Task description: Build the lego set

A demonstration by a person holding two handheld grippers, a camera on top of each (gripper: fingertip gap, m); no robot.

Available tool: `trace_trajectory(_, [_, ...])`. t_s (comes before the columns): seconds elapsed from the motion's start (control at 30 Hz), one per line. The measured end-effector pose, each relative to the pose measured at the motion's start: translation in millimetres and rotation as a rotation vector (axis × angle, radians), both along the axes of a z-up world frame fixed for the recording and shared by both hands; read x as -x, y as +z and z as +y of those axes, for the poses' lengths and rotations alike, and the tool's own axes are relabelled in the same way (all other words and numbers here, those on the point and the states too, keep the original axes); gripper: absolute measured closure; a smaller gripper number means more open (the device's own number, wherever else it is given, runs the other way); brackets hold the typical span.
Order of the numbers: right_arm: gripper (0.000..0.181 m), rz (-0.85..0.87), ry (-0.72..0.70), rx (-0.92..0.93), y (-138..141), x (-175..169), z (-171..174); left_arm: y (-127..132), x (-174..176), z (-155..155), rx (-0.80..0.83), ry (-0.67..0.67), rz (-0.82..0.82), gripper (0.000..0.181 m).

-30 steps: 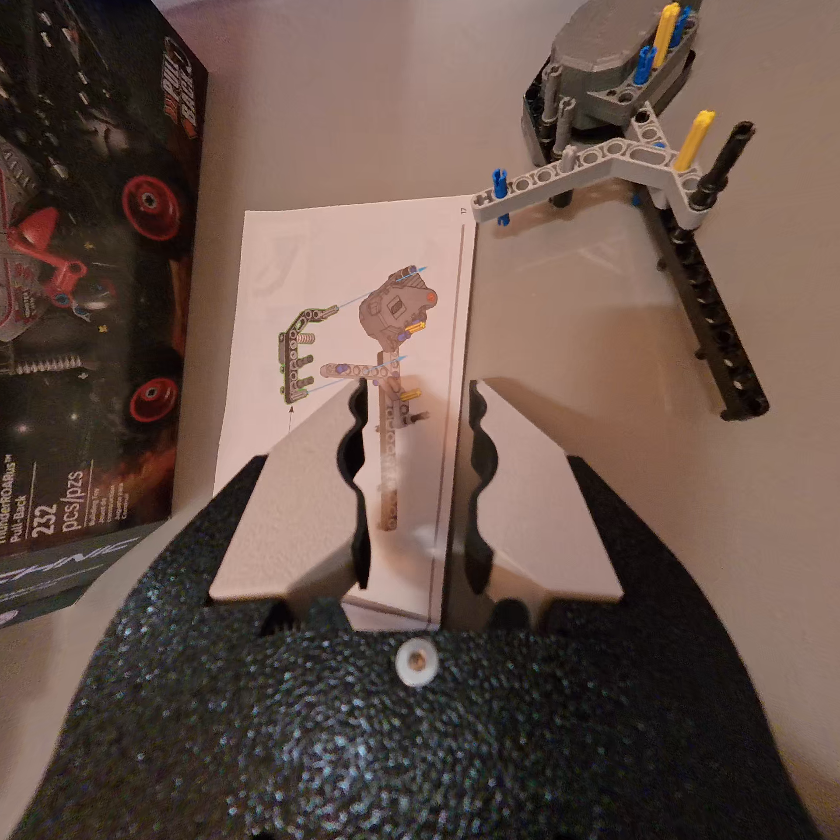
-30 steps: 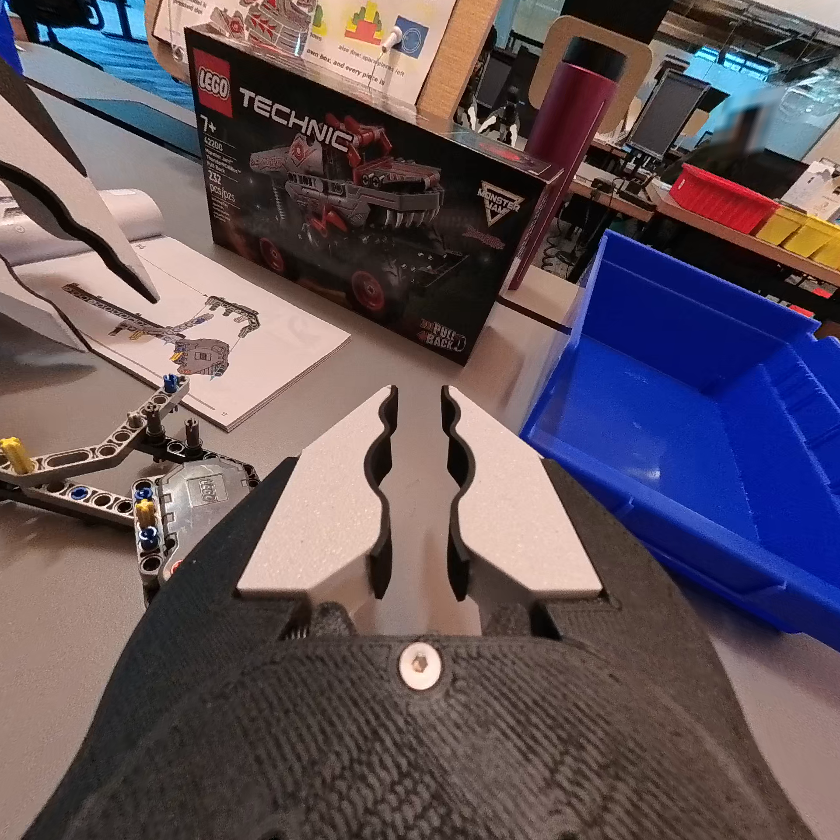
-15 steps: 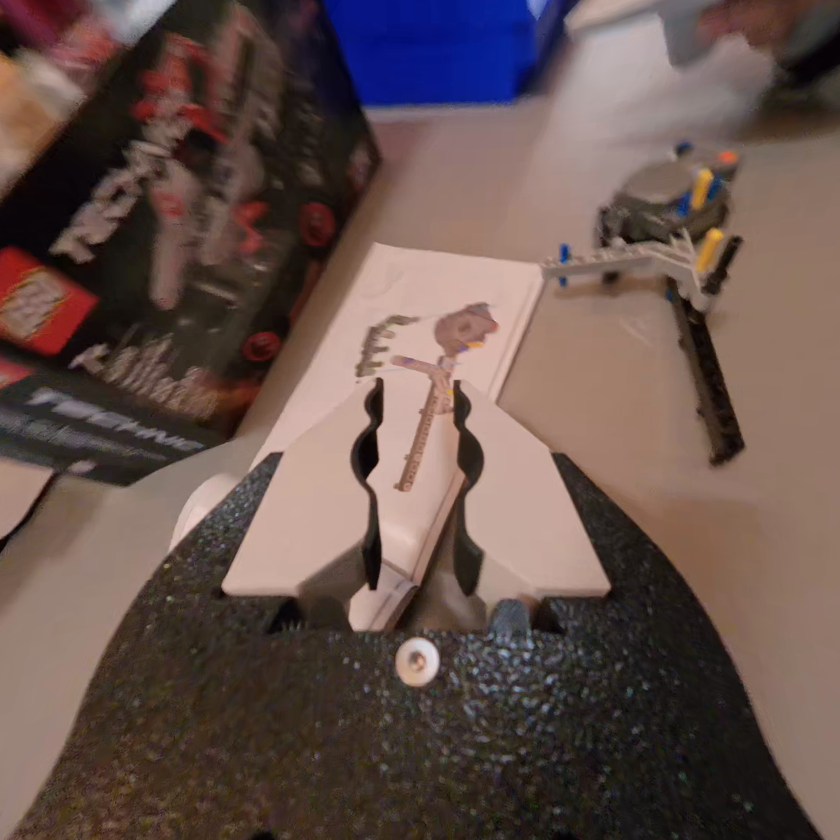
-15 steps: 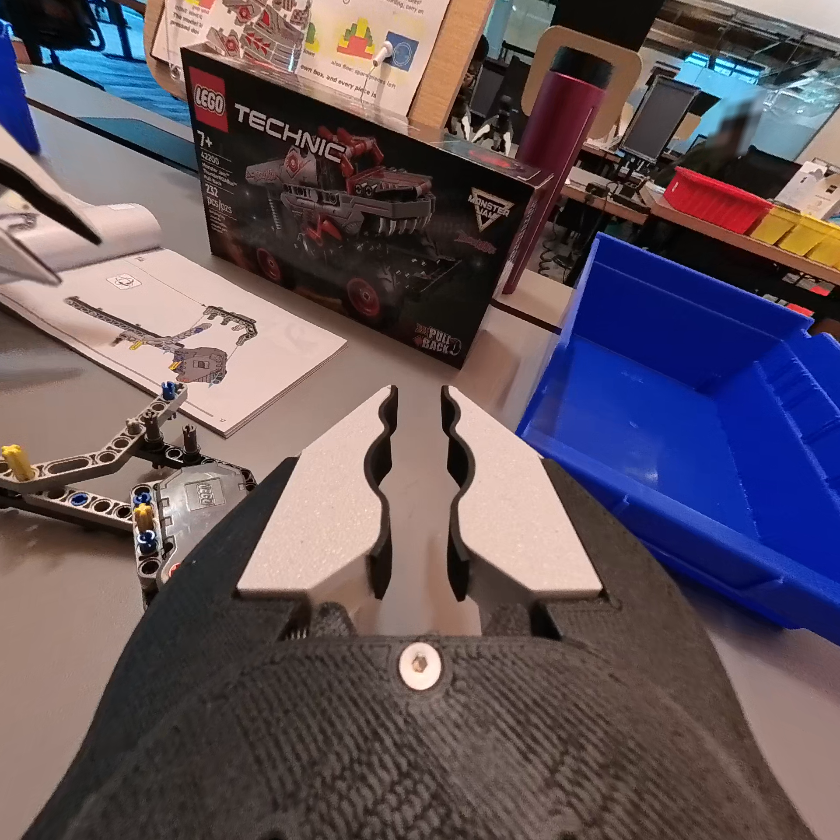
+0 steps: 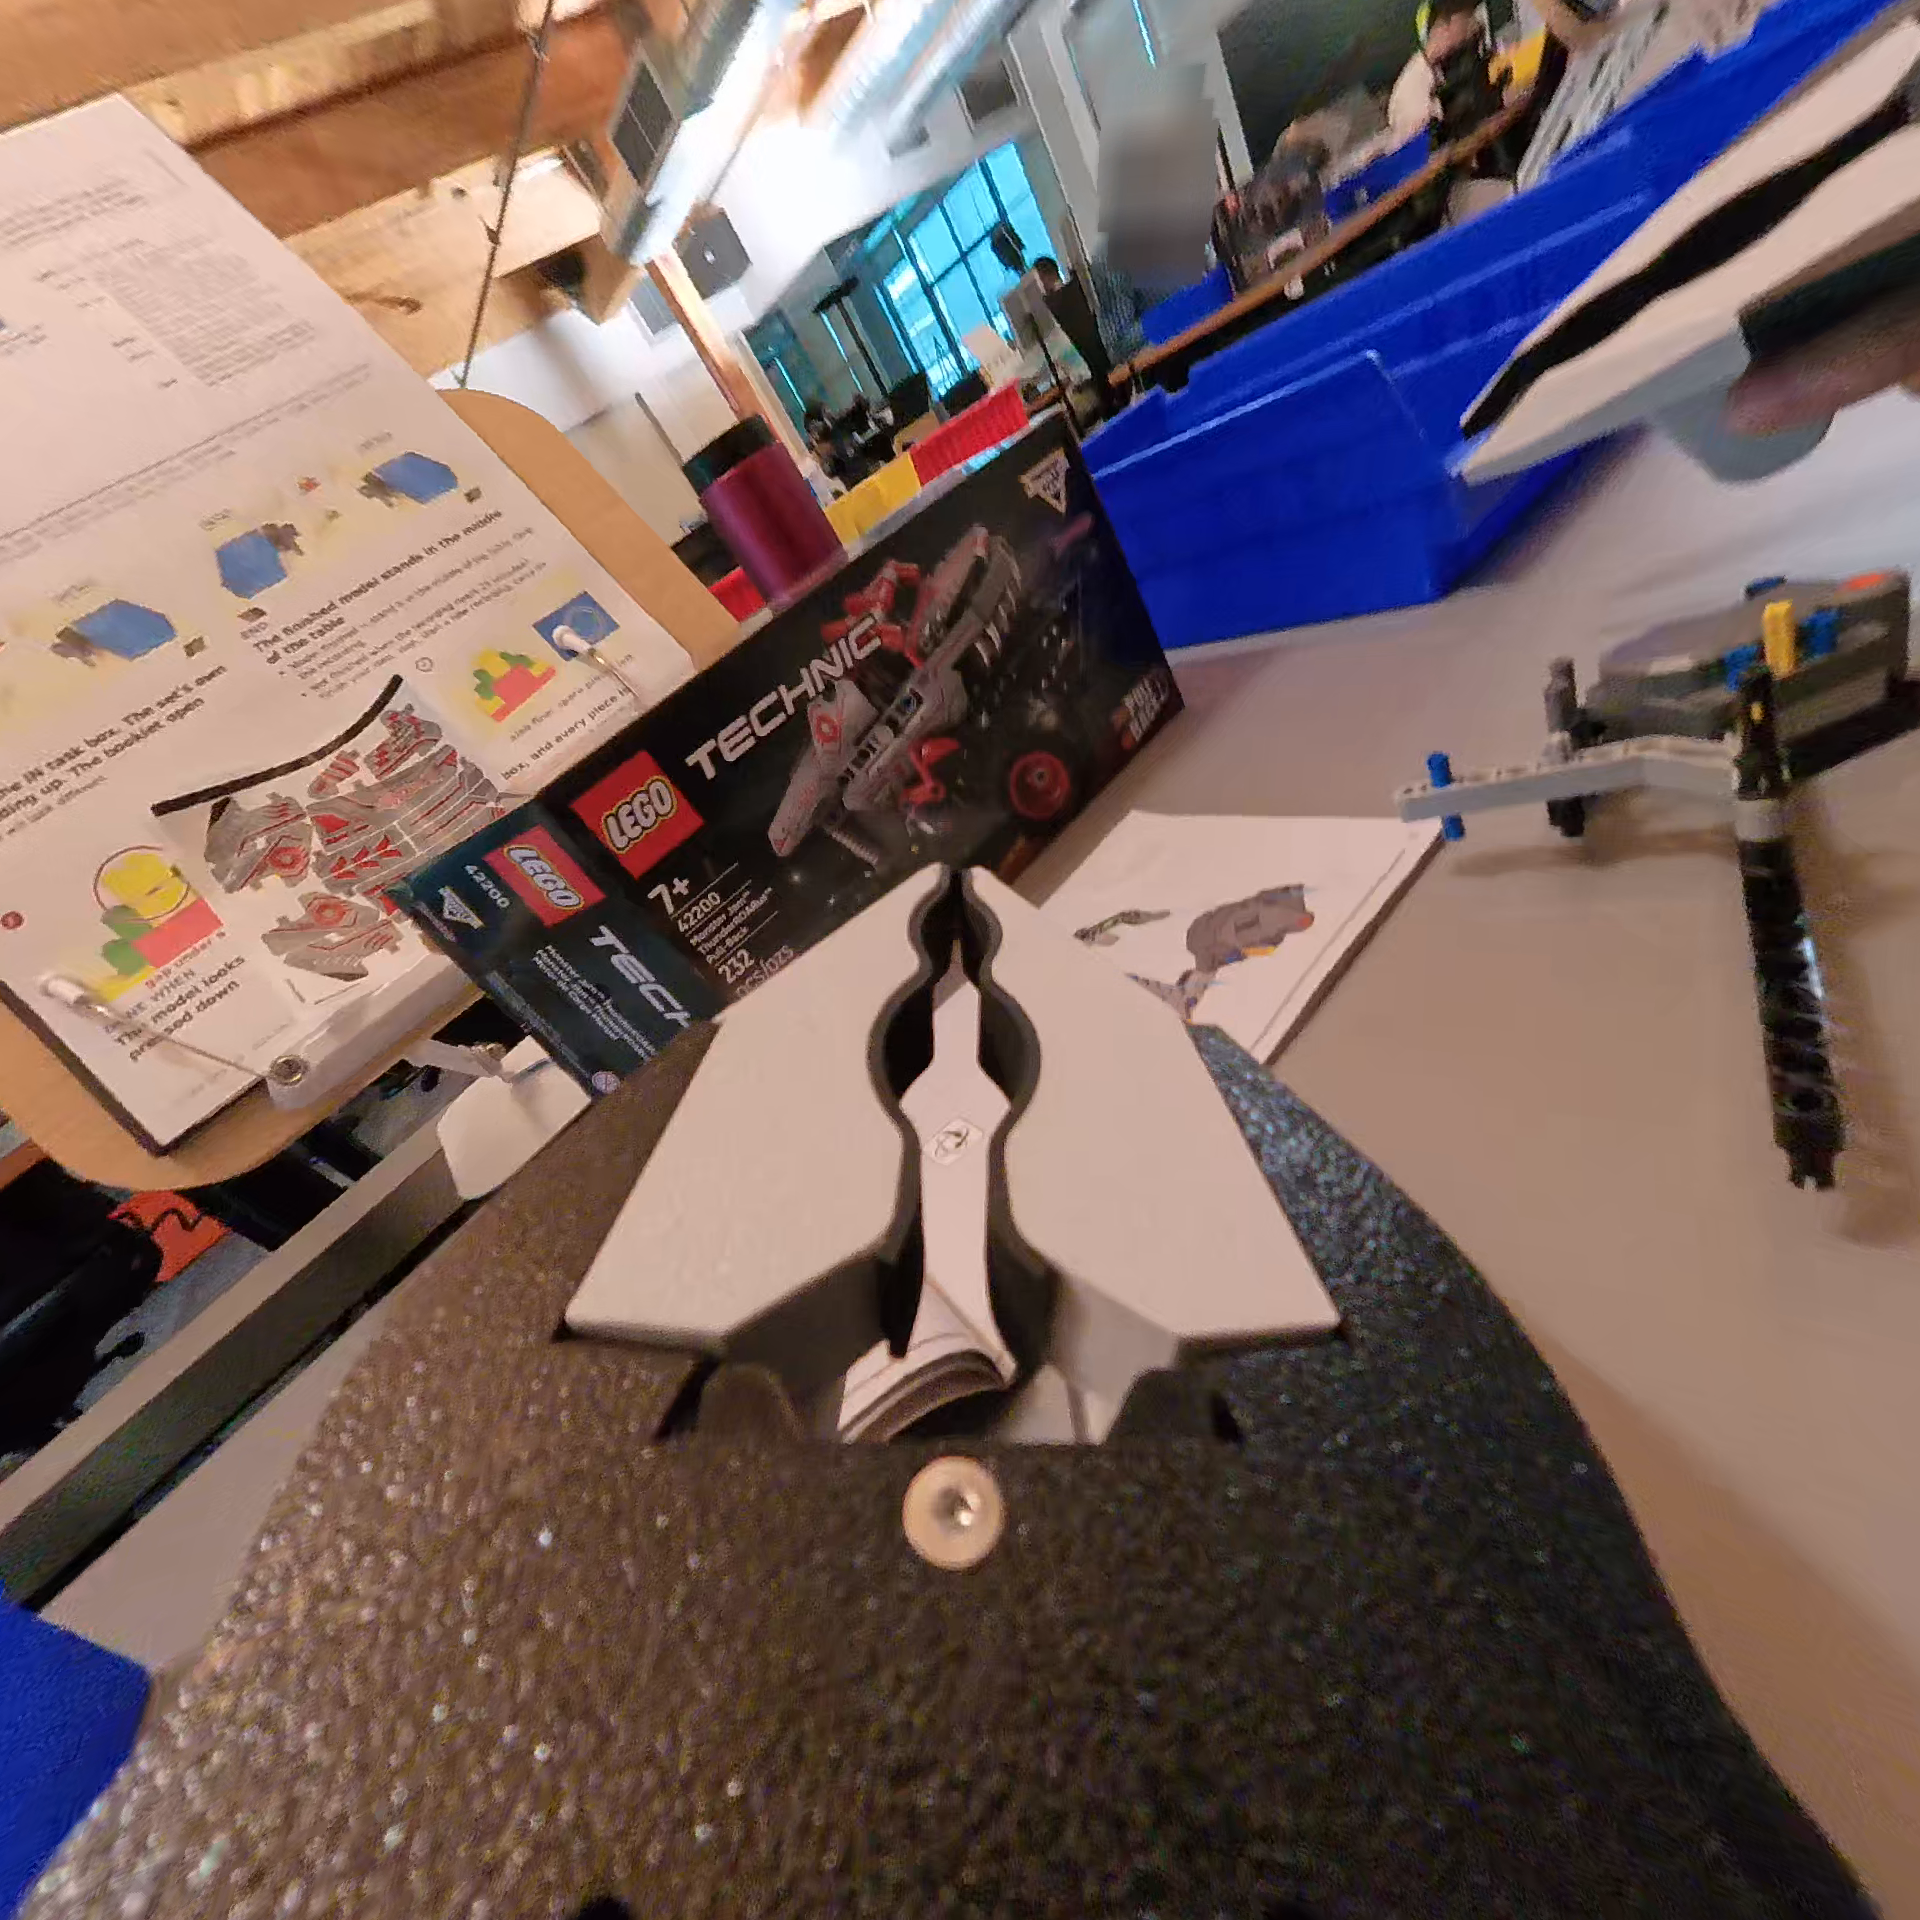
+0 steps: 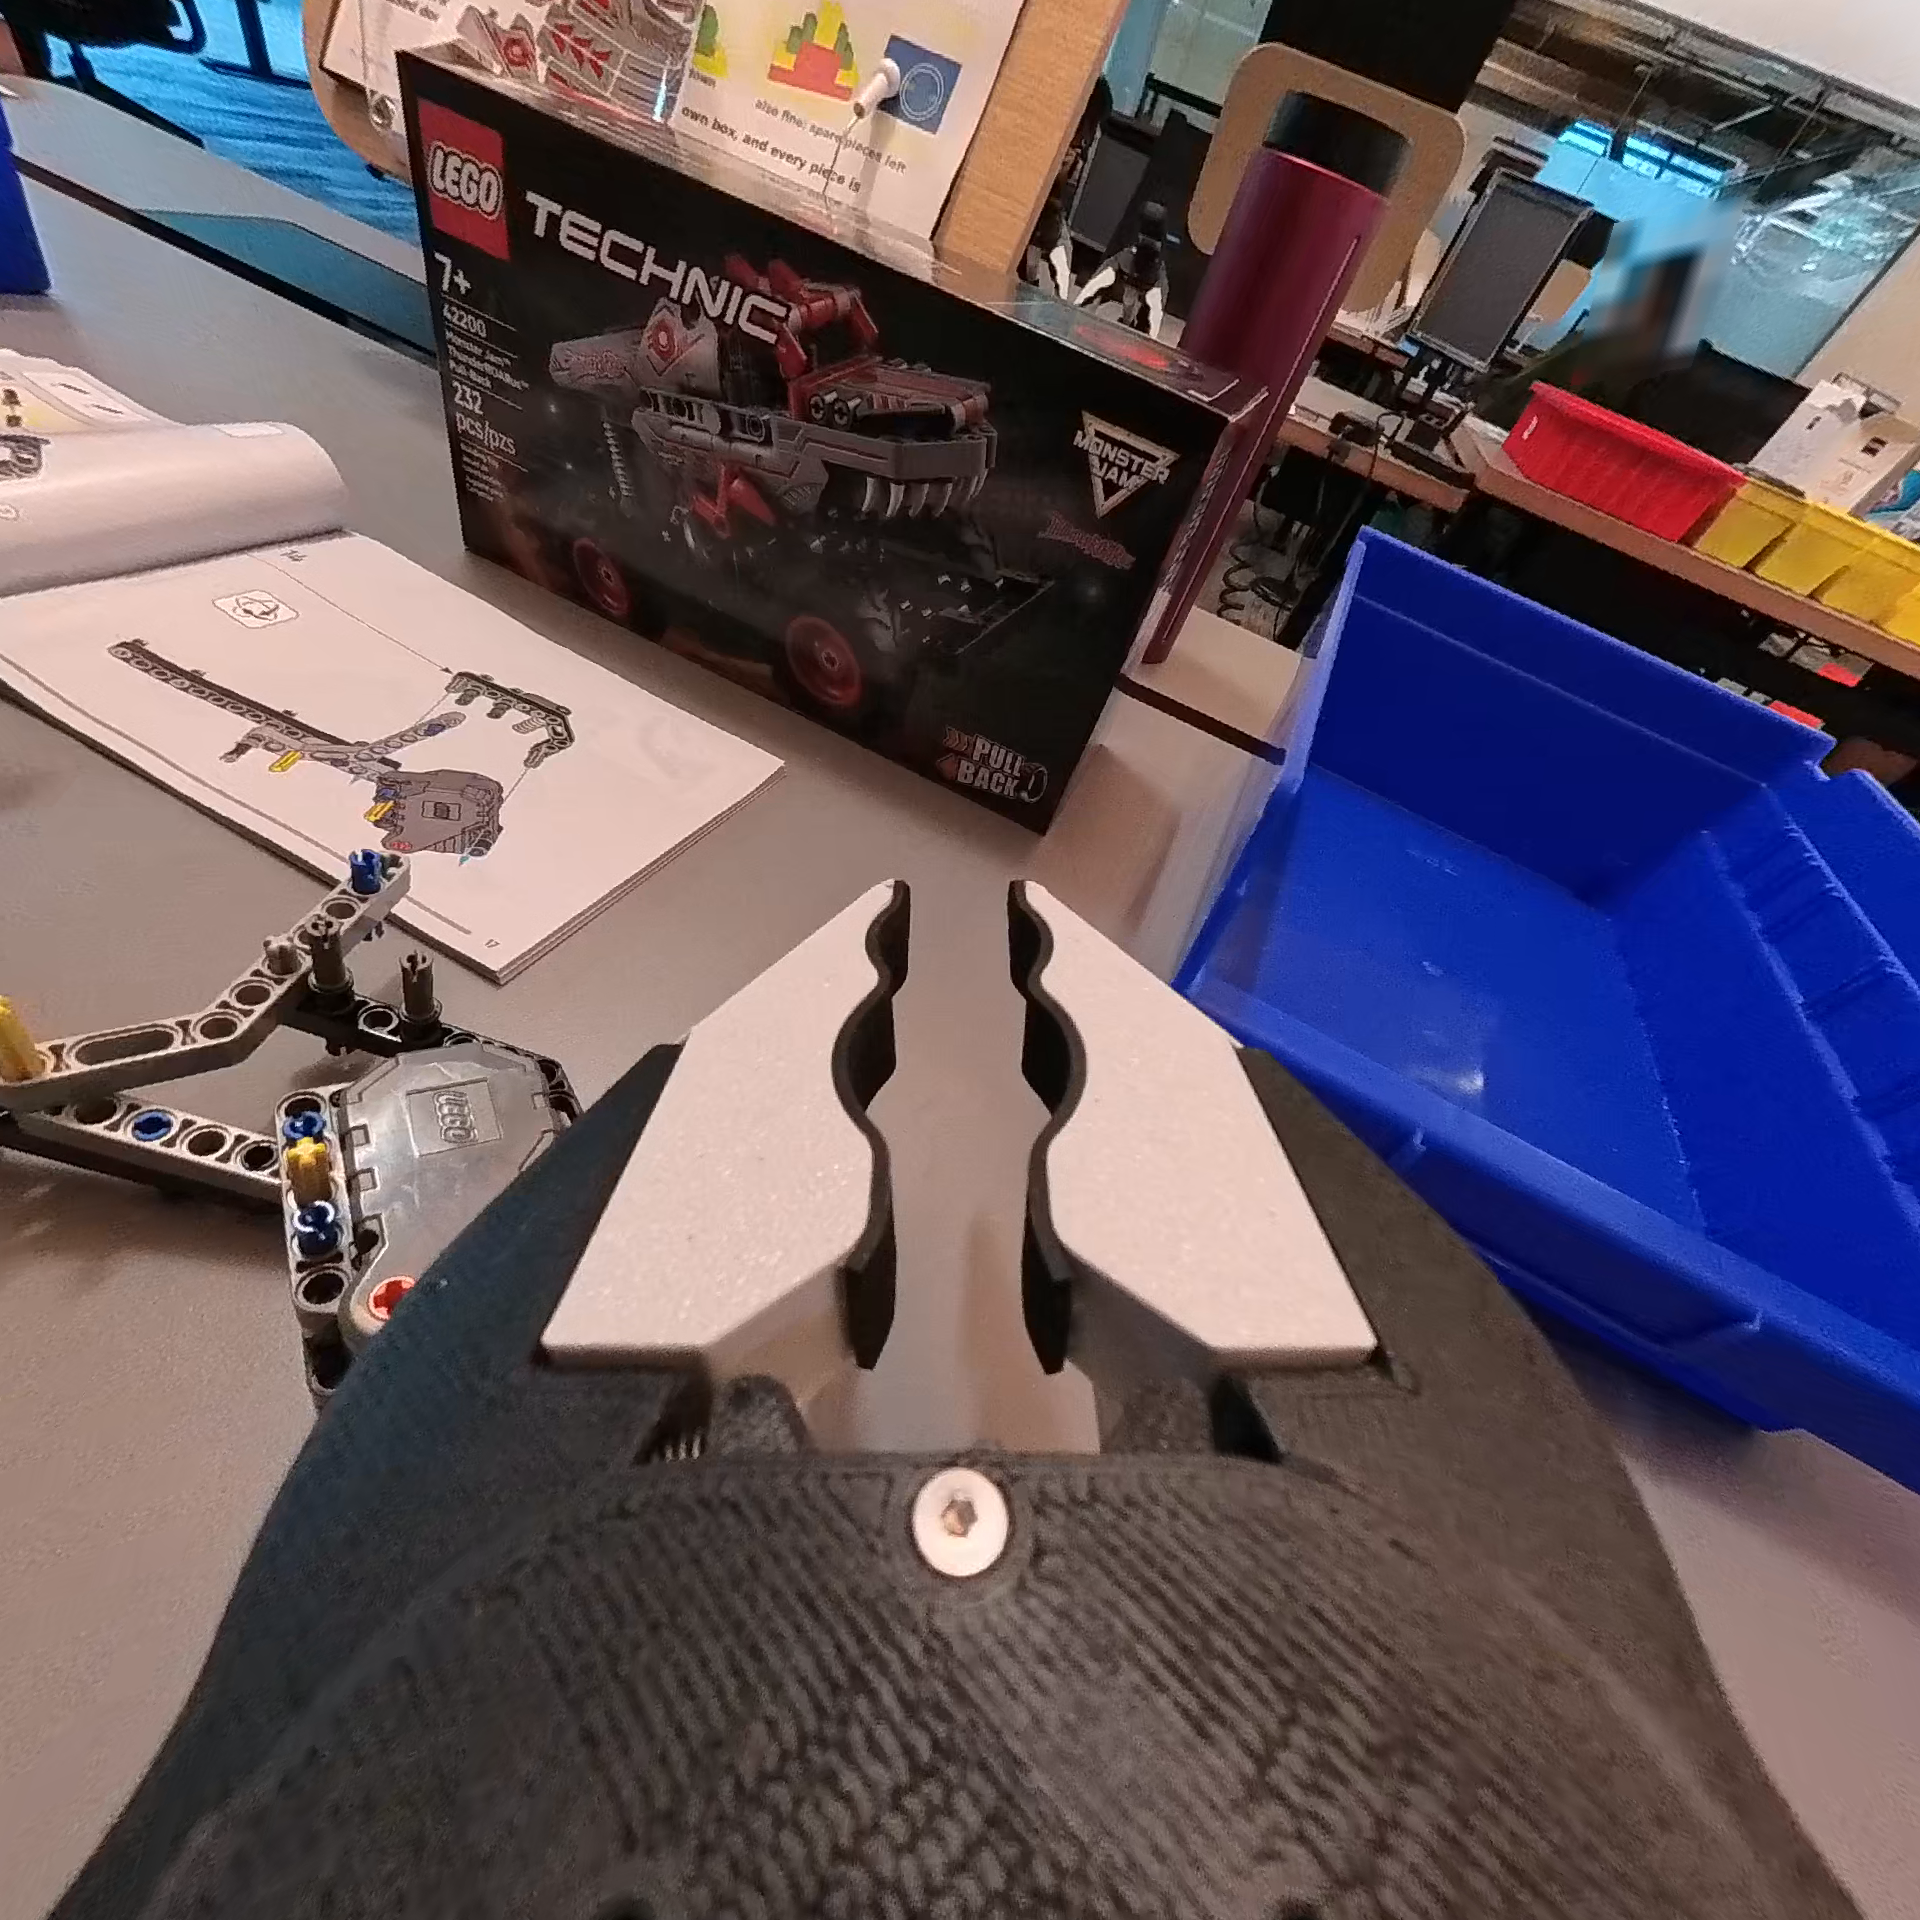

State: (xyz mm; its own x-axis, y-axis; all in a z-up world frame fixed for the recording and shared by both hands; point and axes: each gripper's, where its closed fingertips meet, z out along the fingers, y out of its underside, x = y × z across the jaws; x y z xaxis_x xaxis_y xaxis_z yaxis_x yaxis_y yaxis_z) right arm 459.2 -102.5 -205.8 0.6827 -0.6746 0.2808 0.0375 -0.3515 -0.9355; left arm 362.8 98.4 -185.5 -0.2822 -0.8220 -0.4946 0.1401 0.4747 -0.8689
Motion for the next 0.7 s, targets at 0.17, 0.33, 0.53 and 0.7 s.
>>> trace_trajectory(0.17, [0.165,-0.002,-0.002,0.012,-1.2,-0.2,-0.1,6.6,-0.2,7.0,0.037,0.033,-0.029,0.181])
trace_trajectory(0.33, [0.165,-0.003,-0.003,0.018,-1.8,-0.3,-0.3,5.0,-0.8,6.7,0.038,0.030,-0.021,0.181])
trace_trajectory(0.53, [0.165,-0.004,-0.003,0.024,-2.4,-0.3,0.0,2.6,-1.0,3.4,0.027,0.016,-0.013,0.181])
trace_trajectory(0.7, [0.165,-0.004,-0.004,0.027,-2.8,-0.4,0.2,0.0,-0.9,0.0,0.019,0.000,0.002,0.181])
